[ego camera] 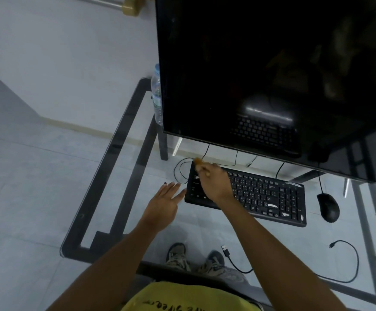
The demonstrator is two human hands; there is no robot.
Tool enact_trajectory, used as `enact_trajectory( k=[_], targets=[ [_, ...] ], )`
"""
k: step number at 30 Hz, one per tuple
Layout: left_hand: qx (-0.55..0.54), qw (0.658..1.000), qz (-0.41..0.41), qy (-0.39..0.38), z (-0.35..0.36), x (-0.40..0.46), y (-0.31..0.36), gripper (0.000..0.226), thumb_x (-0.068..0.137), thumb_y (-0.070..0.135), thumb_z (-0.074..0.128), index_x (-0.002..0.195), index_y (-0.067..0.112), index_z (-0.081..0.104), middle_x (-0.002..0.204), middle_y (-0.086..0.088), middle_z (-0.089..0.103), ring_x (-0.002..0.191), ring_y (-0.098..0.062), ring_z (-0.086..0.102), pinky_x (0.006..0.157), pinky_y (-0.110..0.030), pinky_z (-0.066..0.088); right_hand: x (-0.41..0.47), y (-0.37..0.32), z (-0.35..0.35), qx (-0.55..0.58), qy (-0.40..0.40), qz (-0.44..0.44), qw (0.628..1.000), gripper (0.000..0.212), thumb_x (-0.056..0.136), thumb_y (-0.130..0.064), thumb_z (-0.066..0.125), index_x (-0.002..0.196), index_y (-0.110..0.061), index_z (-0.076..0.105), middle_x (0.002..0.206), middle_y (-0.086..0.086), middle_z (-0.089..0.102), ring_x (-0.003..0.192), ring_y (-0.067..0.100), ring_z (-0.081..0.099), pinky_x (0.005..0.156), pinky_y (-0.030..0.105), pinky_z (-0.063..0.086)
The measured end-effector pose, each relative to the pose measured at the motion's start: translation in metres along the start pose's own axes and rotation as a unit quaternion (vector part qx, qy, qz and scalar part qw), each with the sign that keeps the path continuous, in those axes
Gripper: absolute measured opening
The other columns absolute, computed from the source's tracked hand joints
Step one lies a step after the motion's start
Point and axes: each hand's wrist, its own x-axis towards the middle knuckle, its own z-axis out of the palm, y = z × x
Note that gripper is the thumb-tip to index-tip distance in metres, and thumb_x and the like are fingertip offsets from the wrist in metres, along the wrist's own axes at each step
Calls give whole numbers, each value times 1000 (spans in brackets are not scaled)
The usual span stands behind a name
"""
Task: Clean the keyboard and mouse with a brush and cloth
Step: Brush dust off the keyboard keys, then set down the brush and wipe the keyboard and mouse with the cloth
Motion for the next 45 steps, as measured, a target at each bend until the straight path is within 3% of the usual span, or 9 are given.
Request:
enact_trajectory(
  k=[2, 5, 10, 14, 18, 22, 27, 32, 45],
  targets=[
    [5, 1000, 5, 1, -1, 1, 0, 59, 68, 1, 75, 125, 9, 61, 127, -16, 61, 120, -33, 56, 103, -47, 36, -1, -4, -1, 73, -94, -17, 993, 23, 97, -27, 50, 106, -19, 71, 91, -8, 66, 75, 3, 57, 66, 18, 43],
    [12, 1000, 3, -6, -5, 3, 1, 58, 66, 4, 77, 122, 10, 64, 126, -14, 62, 119, -32, 58, 102, -46, 36, 0, -7, -12, 115, -12, -24, 993, 21, 96, -28, 52, 104, -19, 70, 90, -10, 63, 79, -3, 55, 66, 10, 40],
    [3, 1000, -11, -1, -9, 16, 10, 56, 72, 5, 74, 126, 6, 60, 130, -15, 59, 122, -32, 55, 105, -48, 32, -15, 11, -37, 64, 50, -68, 994, 22, 96, -24, 54, 110, -17, 69, 93, -1, 60, 82, 10, 57, 72, 17, 43],
    [3, 1000, 16, 1, -12, 53, 37, 47, 82, 15, 47, 125, 3, 59, 130, -18, 58, 122, -35, 54, 104, -52, 35, -43, 44, -65, 15, 112, -94, 989, 21, 95, -18, 56, 110, -14, 70, 93, -5, 56, 81, 8, 56, 73, 16, 42],
    [-7, 997, 82, 15, -13, 99, 95, 49, 80, 10, 64, 128, 1, 58, 133, -19, 55, 124, -34, 52, 106, -53, 35, -79, 84, -99, -21, 158, -49, 986, 26, 96, -24, 53, 116, -17, 67, 104, 2, 62, 90, 13, 59, 78, 26, 48],
    [-6, 986, 163, 20, -1, 136, 167, 56, 79, 11, 71, 132, 3, 54, 138, -16, 52, 129, -31, 48, 110, -47, 33, -121, 133, -143, -53, 212, 16, 976, 36, 99, -33, 46, 134, -26, 51, 105, 2, 60, 83, 15, 59, 69, 28, 50],
    [-22, 972, 233, -13, 30, 167, 271, 55, 80, 10, 67, 133, 3, 53, 140, -16, 50, 130, -31, 46, 112, -45, 25, -178, 226, -195, -130, 253, 146, 947, 27, 97, -36, 48, 120, -24, 57, 107, 2, 59, 72, 19, 61, 61, 34, 54],
    [-39, 957, 278, -72, 75, 176, 368, 57, 79, 8, 66, 134, 4, 52, 141, -16, 48, 132, -32, 45, 111, -44, 30, -235, 316, -232, -204, 222, 256, 918, 29, 95, -30, 54, 120, -18, 55, 112, 4, 53, 68, 21, 59, 53, 36, 54],
    [13, 954, 256, -158, 179, 209, 483, 56, 99, 28, 42, 149, 9, 27, 157, -17, 20, 144, -32, 20, 118, -40, 15, -263, 445, -268, -215, 124, 234, 940, 41, 91, -33, 59, 126, -15, 48, 114, 11, 49, 72, 21, 59, 50, 33, 56]
  ],
)
